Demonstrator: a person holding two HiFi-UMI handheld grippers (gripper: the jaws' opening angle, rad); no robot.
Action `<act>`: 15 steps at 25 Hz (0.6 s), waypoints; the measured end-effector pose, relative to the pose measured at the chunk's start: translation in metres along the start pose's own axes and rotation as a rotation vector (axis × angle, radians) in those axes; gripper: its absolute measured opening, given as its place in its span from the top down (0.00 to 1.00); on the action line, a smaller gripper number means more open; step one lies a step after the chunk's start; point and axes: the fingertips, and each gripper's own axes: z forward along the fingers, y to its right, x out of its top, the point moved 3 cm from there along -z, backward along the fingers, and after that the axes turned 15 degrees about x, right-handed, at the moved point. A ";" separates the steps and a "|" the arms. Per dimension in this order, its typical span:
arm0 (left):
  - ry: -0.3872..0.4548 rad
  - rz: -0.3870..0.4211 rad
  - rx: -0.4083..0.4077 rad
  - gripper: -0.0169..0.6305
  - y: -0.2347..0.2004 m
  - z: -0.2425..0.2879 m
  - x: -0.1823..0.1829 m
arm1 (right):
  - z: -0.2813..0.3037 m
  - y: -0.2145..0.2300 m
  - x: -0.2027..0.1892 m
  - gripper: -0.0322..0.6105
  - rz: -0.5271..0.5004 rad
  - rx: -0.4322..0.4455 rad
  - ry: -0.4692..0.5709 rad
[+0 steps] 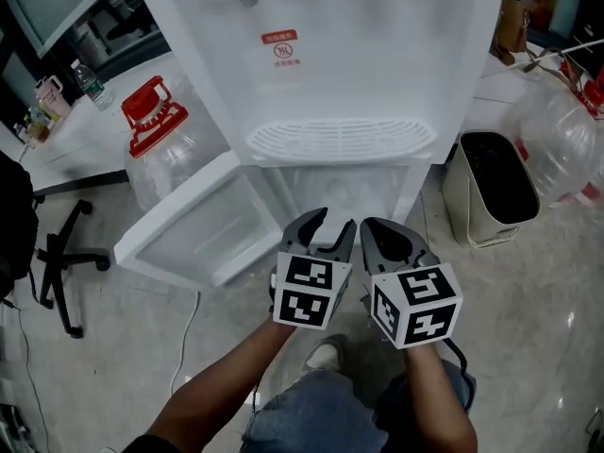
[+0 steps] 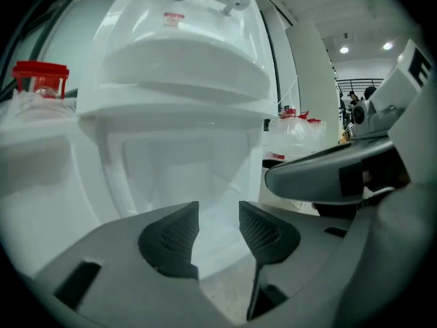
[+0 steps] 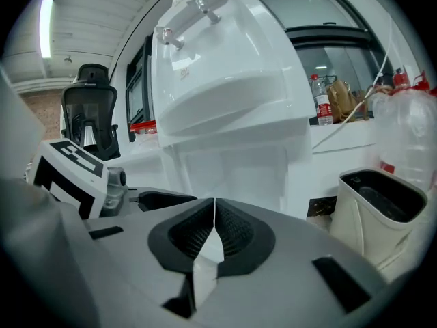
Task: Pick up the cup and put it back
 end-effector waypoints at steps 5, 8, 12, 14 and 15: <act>0.086 -0.023 0.033 0.80 -0.001 -0.023 0.018 | -0.009 -0.013 0.006 0.92 -0.015 0.015 0.009; 0.135 -0.039 0.043 0.88 0.000 -0.033 0.029 | -0.012 -0.016 0.010 0.92 -0.026 0.017 0.014; 0.161 -0.067 0.034 0.93 -0.001 -0.039 0.041 | -0.011 -0.018 0.019 0.92 -0.026 0.014 0.022; 0.157 -0.081 0.029 0.94 -0.001 -0.040 0.047 | -0.011 -0.019 0.027 0.92 -0.023 0.013 0.021; 0.154 -0.084 0.028 0.95 -0.002 -0.042 0.051 | -0.012 -0.020 0.031 0.92 -0.021 0.014 0.020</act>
